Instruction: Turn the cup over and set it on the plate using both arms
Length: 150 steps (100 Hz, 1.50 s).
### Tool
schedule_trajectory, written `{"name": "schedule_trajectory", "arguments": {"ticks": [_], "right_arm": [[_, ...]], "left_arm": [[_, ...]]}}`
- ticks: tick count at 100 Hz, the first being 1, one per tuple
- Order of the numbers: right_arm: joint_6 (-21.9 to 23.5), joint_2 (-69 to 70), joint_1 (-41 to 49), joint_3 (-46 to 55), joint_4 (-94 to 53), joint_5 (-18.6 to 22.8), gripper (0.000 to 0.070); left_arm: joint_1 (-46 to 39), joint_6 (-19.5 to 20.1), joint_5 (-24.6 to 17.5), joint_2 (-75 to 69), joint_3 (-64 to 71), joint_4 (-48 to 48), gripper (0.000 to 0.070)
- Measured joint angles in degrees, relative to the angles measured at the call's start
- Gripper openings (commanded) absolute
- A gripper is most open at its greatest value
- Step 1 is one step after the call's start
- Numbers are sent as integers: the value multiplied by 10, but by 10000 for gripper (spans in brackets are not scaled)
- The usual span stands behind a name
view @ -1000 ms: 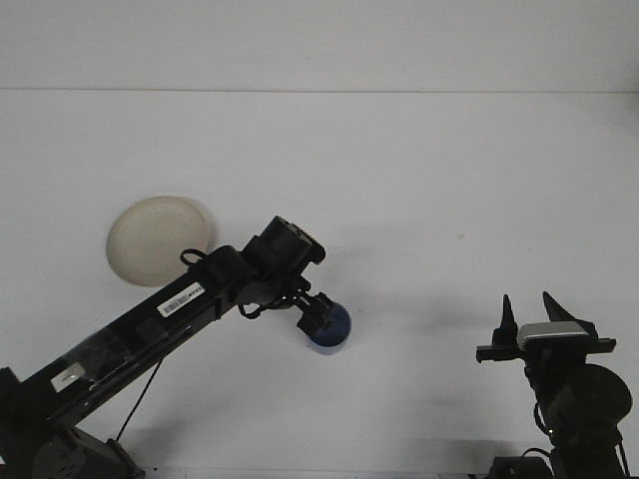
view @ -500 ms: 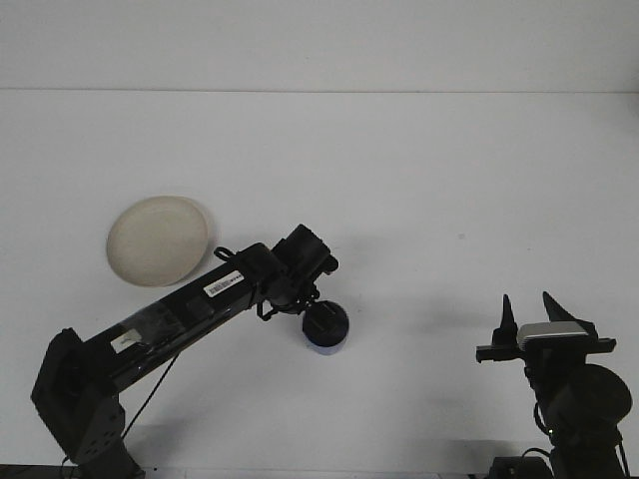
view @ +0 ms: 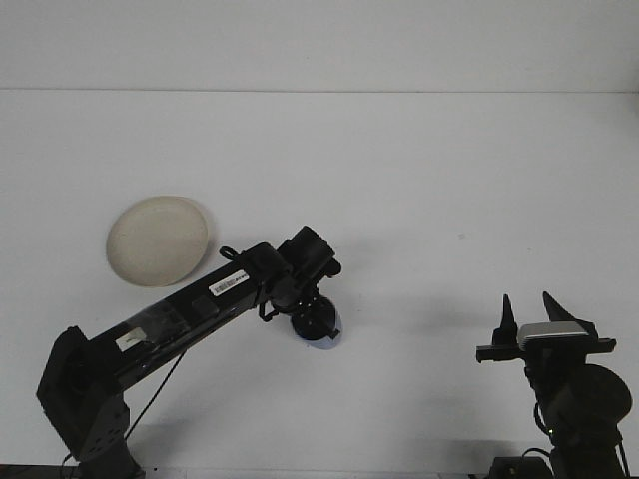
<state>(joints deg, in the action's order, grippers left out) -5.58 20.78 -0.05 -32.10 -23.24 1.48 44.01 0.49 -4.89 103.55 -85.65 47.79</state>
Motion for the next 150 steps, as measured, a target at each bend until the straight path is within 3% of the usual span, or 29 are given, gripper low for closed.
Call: {"name": "schedule_trajectory", "arguments": {"ticks": [21,57,93,150], "right_arm": [[0,0,0,0,0,0,387],[0,0,0,0,0,0,387],[0,0,0,0,0,0,387],[0,0,0,0,0,0,387]], "left_arm": [[-43,5,40,0,-92,71,9],[-253,16,94,-16,-155,147,9],[-432,16,111,-16,-154,119,9],[-476,16,111,75,-155,108,10]]}}
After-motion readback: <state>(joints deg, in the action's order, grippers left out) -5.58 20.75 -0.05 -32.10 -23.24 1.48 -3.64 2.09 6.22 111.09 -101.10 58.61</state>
